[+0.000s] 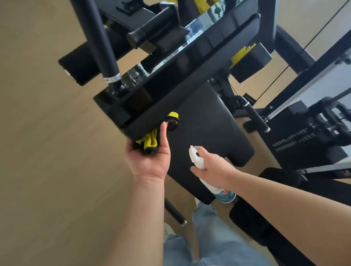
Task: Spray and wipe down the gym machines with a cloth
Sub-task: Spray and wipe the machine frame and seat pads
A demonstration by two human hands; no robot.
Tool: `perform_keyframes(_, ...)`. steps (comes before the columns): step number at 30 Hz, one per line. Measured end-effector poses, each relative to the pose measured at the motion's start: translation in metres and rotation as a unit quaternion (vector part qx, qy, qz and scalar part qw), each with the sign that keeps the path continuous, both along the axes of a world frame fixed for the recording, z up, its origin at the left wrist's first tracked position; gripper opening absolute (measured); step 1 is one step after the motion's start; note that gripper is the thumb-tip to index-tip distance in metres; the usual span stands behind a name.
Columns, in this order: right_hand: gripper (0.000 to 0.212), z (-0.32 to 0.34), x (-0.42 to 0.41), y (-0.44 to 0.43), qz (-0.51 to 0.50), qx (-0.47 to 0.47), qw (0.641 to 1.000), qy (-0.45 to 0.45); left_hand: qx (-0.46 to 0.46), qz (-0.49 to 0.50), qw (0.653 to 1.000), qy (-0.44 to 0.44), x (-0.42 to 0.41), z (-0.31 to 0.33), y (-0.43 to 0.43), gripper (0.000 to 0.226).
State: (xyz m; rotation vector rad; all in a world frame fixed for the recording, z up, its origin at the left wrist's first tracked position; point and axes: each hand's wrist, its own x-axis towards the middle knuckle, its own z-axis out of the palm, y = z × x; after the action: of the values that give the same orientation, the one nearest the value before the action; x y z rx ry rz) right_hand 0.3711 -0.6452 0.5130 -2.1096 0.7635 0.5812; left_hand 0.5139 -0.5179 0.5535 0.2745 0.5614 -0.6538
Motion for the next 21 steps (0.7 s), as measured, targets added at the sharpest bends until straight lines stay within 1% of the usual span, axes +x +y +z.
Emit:
perform_keyframes(2,0.068,0.002,-0.008,0.013,-0.001,-0.001,1.0,-0.001,0.003,-0.011,0.999,0.031,-0.006,0.001,0.014,0.041)
perform_keyframes(3,0.068,0.002,-0.012,0.019,-0.002,-0.004,1.0,-0.002,0.013,-0.024,0.998,0.049,-0.011,0.003,0.019,0.035)
perform_keyframes(4,0.068,0.002,-0.016,0.025,-0.006,-0.007,1.0,-0.004,0.03,-0.04,0.997,0.062,-0.015,0.004,0.024,0.031)
perform_keyframes(5,0.068,0.003,-0.02,0.031,-0.009,-0.01,1.0,-0.007,0.055,-0.054,0.995,0.069,-0.018,0.003,0.028,0.032)
perform_keyframes(7,0.068,0.005,-0.028,0.043,-0.016,-0.013,1.0,-0.011,0.113,-0.075,0.989,0.061,-0.02,0.0,0.038,0.037)
perform_keyframes(8,0.069,0.006,-0.032,0.048,-0.022,-0.011,1.0,-0.015,0.129,-0.091,0.986,0.049,-0.021,-0.001,0.044,0.035)
perform_keyframes(10,0.07,0.005,-0.04,0.06,-0.039,-0.007,0.999,-0.027,0.132,-0.133,0.982,0.018,-0.023,-0.005,0.056,0.026)
perform_keyframes(11,0.07,0.004,-0.043,0.065,-0.047,-0.007,0.998,-0.033,0.134,-0.164,0.977,0.004,-0.022,-0.008,0.061,0.025)
perform_keyframes(13,0.07,0.002,-0.05,0.073,-0.057,-0.012,0.997,-0.04,0.166,-0.214,0.962,-0.01,-0.024,-0.013,0.068,0.025)
perform_keyframes(15,0.07,-0.001,-0.056,0.079,-0.062,-0.017,0.997,-0.037,0.237,-0.288,0.927,-0.042,-0.029,-0.014,0.07,0.024)
perform_keyframes(16,0.07,-0.001,-0.059,0.081,-0.063,-0.018,0.997,-0.035,0.284,-0.326,0.9,-0.063,-0.033,-0.012,0.069,0.028)
perform_keyframes(18,0.071,-0.004,-0.063,0.084,-0.067,-0.016,0.997,-0.036,0.38,-0.388,0.834,-0.095,-0.042,-0.02,0.069,0.045)
perform_keyframes(20,0.07,-0.008,-0.067,0.084,-0.081,-0.008,0.996,-0.048,0.449,-0.442,0.769,-0.107,-0.054,-0.03,0.068,0.062)
perform_keyframes(21,0.069,-0.01,-0.068,0.083,-0.088,0.002,0.995,-0.055,0.482,-0.464,0.734,-0.116,-0.059,-0.033,0.068,0.066)
